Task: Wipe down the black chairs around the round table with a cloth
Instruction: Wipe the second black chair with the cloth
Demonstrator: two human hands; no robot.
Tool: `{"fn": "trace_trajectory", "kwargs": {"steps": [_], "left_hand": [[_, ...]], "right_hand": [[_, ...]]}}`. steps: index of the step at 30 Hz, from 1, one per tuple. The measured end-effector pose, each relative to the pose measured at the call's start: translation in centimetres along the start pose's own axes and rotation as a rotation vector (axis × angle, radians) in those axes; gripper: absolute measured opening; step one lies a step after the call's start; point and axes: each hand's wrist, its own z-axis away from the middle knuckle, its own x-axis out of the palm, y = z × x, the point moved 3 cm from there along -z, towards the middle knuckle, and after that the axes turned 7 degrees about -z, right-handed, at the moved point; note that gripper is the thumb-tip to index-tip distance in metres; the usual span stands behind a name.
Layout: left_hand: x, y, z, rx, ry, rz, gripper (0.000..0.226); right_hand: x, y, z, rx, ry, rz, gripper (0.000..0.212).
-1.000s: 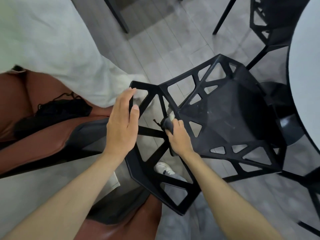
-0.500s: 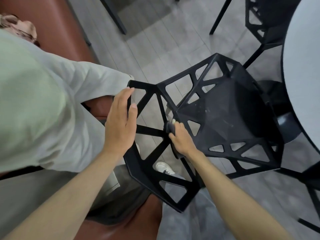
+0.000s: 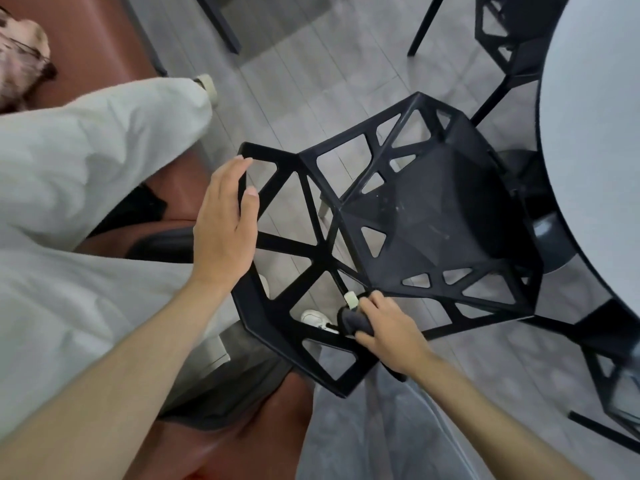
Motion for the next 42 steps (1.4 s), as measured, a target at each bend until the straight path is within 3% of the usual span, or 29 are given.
{"fn": "trace_trajectory", "kwargs": {"steps": [7,9,14,16,20,25,28,31,34,37,42], "left_hand": [[0.0,-0.1,0.1,0.013,0.012,-0.009,0.043],[0.0,0.0,0.1,0.017,0.009,0.001,0.043],[0.0,0.1,0.1,0.007,0.007,-0.003,0.044],[0.0,0.1,0.1,0.008,0.006,0.003,0.044],[0.0,0.1,0.0,0.012,0.007,-0.004,0.044],[0.0,0.0,0.1,0.022,0.001,-0.005,0.043],[0.0,0.0,0.1,0.03,-0.005,-0.005,0.043],[-0.1,0.1,0.1,0.031,-0.005,0.007,0.044],[-0.2,0.3,0.1,0.023,0.0,0.009,0.044],[-0.2,0.3,0.1,0.025,-0.001,-0.006,0.044],[-0.1,0.1,0.1,0.046,0.001,-0.021,0.043]], "right_hand": [[0.7,-1.3,-9.8,0.104,0.213,-0.204,0.019],[0.2,-1.0,-9.7,0.118,0.187,-0.211,0.019],[-2.5,1.7,-3.6,0.108,-0.109,-0.093,0.019],[-2.6,2.1,-0.1,0.094,-0.147,-0.02,0.023],[-1.4,0.7,1.7,0.103,-0.038,0.056,0.031],[-0.3,-1.0,-3.0,0.195,0.123,-0.168,0.021],[-0.1,-1.0,-2.4,0.238,0.184,-0.156,0.021],[0.2,-1.1,1.8,0.243,0.134,0.05,0.024],[0.3,-0.9,5.0,0.282,0.124,0.017,0.021],[0.1,-0.3,3.4,0.293,0.138,0.041,0.016],[-0.9,1.7,-2.9,0.396,0.012,0.155,0.02]]}}
